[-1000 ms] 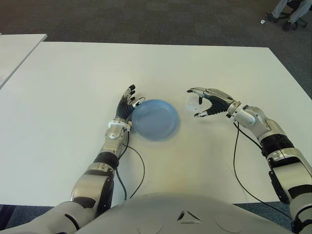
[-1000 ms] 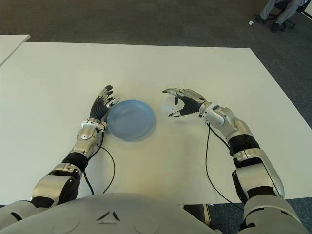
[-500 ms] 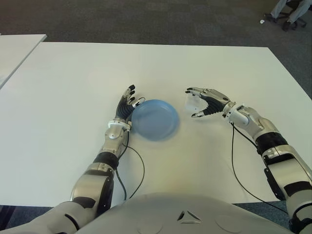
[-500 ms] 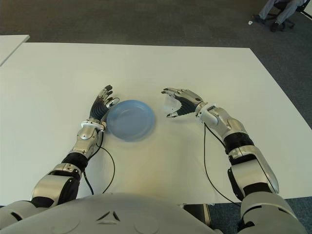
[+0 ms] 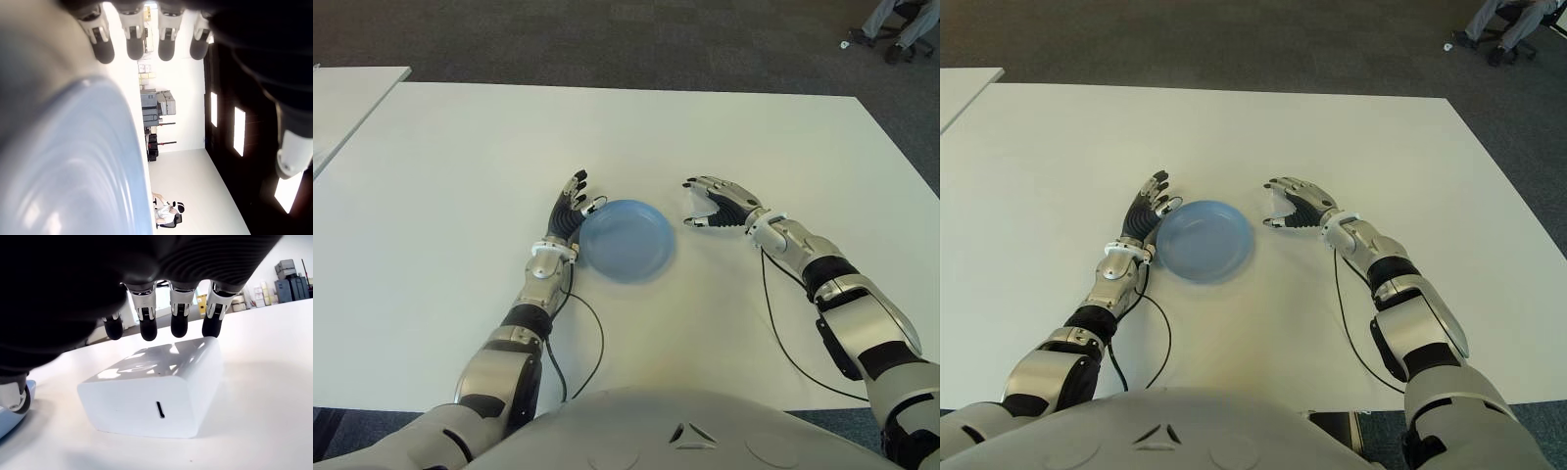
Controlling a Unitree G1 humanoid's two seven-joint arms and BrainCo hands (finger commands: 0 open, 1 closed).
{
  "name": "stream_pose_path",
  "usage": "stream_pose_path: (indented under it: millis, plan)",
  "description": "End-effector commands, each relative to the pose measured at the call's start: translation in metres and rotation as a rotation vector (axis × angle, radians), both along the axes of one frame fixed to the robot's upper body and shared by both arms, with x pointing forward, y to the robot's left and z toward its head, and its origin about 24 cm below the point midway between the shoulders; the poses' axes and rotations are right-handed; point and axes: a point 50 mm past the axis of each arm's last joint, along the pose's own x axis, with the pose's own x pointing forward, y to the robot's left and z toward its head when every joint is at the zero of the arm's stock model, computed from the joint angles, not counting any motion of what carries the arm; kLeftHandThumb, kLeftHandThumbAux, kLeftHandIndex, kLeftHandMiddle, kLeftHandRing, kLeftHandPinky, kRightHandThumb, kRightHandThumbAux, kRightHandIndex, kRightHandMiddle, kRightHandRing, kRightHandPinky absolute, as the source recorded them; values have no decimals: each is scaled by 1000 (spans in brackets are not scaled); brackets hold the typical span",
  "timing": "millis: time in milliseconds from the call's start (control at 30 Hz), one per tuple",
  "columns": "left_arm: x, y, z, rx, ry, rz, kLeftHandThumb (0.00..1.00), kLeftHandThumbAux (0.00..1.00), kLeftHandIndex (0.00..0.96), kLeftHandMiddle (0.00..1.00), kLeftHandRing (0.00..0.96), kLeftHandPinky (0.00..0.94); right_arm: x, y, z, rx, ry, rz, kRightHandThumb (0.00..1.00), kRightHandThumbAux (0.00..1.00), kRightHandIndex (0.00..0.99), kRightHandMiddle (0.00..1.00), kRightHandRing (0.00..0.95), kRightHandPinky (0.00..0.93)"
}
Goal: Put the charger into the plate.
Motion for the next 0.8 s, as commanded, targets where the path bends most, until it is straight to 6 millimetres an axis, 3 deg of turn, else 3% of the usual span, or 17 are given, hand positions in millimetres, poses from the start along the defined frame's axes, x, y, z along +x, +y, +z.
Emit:
stream_pose_path:
  millis: [33, 800]
  plan:
    - [-21, 3, -28, 18, 155, 10, 0, 566, 11, 22, 21, 12, -1, 2, -6, 0, 34, -14, 302, 342, 0, 1, 0, 0]
    - [-21, 6, -27, 17, 155, 8, 0, 573, 10, 29, 30, 30, -1, 1, -16, -11, 86, -67, 300, 272, 0, 0, 0, 0]
